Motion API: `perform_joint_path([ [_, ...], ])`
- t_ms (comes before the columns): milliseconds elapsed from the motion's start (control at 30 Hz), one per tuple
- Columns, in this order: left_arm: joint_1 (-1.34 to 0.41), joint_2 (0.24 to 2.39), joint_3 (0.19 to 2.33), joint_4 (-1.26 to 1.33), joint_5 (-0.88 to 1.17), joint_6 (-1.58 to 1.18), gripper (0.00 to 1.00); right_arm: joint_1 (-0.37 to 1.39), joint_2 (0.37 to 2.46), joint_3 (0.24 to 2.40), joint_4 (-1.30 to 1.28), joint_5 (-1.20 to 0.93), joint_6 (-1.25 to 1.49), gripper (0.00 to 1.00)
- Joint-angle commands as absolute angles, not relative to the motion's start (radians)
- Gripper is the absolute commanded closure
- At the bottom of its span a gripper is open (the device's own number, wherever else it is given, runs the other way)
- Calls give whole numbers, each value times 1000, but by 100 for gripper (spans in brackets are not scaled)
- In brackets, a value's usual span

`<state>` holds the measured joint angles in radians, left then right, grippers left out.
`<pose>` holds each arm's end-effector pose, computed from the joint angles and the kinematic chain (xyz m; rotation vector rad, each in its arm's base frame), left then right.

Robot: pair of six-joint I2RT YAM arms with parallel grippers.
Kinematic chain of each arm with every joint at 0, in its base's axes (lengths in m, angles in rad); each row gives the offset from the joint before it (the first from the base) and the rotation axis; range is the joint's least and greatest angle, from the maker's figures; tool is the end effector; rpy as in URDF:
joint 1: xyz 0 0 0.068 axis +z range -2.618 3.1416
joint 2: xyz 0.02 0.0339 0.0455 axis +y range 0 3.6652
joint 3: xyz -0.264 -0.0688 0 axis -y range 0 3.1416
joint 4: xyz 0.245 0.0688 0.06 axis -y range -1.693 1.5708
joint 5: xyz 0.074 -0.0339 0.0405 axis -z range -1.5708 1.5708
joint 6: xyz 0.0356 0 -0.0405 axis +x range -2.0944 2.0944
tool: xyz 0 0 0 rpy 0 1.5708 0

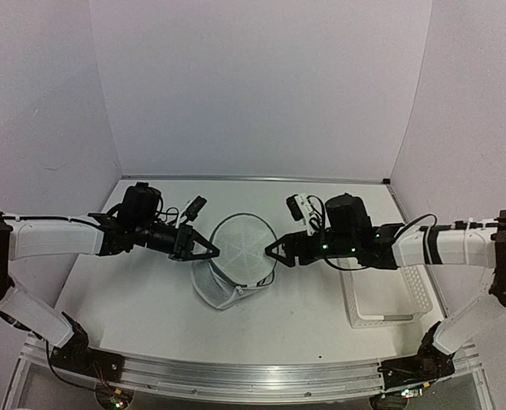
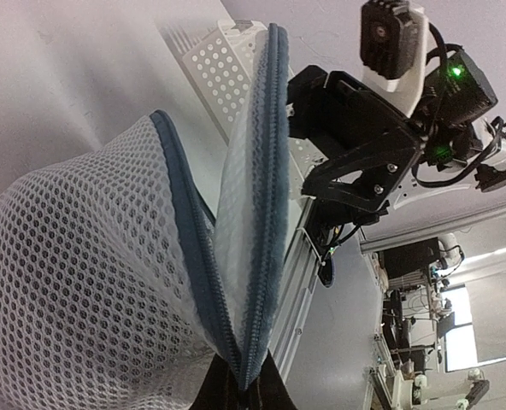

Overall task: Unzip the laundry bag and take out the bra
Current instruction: Pass from the left arm to the right, then open the lid of the laundry bag.

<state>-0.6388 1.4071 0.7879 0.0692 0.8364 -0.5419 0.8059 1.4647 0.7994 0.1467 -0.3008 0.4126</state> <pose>0.2209 -0.1969 0.2295 0.6714 2.2311 -1.5394 0.2110 0.2350 0.2184 -0.6290 2.1516 1.0195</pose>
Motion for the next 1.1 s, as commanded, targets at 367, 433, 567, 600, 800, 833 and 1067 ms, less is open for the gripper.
perform_joint_path([
  [367, -646, 1394, 775, 156, 890, -502, 100, 785, 1577, 859, 342, -559, 489, 80],
  [433, -646, 1395, 776, 156, 883, -506, 100, 786, 1575, 852, 354, -565, 491, 96],
  [567, -644, 1396, 781, 148, 855, -525, 91, 786, 1556, 830, 377, -566, 492, 100],
  [600, -644, 1397, 789, 132, 842, -526, 86, 785, 1550, 820, 387, -566, 490, 100],
  [800, -640, 1371, 826, 80, 789, -524, 49, 785, 1518, 795, 433, -587, 460, 100],
  [833, -638, 1360, 832, 68, 782, -521, 45, 786, 1514, 795, 437, -592, 450, 100],
  [1067, -605, 1255, 883, -42, 744, -502, 22, 788, 1496, 795, 453, -597, 350, 100],
])
